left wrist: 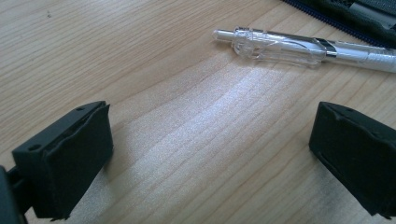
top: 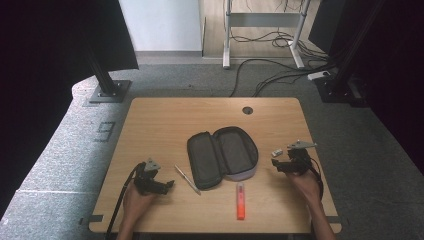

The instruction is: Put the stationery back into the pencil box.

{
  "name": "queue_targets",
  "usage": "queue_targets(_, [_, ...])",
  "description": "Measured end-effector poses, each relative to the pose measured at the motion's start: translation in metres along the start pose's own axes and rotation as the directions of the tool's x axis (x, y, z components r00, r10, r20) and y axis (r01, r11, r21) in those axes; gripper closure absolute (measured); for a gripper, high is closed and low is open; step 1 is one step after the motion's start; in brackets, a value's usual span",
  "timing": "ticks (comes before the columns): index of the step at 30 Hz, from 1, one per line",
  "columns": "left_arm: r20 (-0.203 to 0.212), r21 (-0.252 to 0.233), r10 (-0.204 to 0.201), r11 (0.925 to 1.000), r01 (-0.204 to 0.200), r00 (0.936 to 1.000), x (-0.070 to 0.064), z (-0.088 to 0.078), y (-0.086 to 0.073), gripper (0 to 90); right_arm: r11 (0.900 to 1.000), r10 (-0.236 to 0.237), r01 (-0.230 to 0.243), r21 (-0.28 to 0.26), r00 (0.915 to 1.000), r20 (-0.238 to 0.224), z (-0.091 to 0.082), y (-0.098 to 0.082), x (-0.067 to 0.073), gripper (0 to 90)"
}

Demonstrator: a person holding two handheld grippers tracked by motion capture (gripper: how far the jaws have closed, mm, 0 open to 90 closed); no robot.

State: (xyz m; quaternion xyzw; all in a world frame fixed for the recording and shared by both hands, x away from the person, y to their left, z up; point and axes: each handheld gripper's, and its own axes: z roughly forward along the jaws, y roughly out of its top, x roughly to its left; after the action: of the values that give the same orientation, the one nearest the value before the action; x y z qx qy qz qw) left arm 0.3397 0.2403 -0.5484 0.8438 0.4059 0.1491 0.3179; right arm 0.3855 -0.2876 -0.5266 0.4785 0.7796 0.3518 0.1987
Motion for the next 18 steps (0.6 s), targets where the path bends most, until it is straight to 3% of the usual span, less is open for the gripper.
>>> queue_targets(18, [0.0, 0.0, 0.0, 1.0, 0.0, 1.0, 0.0, 0.0, 0.0, 0.0, 1.0, 0.004, -0.004, 0.018, 1.0, 0.0, 0.019, 0.012, -0.013, 33.7])
